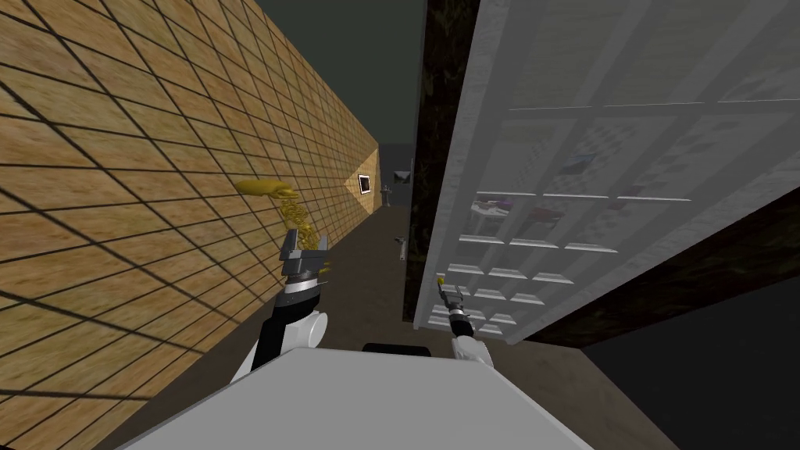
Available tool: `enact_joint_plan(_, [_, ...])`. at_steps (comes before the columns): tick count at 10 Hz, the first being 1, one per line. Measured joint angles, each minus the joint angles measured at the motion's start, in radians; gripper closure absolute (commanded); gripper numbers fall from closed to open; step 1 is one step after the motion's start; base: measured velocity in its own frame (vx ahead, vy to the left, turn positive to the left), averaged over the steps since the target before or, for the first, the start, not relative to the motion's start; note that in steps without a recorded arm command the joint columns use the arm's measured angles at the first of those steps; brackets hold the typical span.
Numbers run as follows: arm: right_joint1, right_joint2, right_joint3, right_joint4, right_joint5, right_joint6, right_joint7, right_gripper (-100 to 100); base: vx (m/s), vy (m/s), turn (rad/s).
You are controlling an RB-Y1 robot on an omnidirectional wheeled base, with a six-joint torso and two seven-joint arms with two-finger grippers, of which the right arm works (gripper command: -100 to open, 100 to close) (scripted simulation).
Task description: Push the door open
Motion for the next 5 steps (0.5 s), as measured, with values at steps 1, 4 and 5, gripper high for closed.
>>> enact_joint_plan(1, [0.013,0.017,-0.001,-0.01,-0.003,-0.006,0.001,-100,0.072,0.039,-0.006])
enact_joint_plan(4, [0.006,0.012,-0.007,0.027,-0.01,0.01,0.012,100,-0.017,0.01,0.013])
enact_joint_plan(5, [0.006,0.019,-0.003,0.029,-0.007,0.01,0.011,100,-0.007,0.025,0.002])
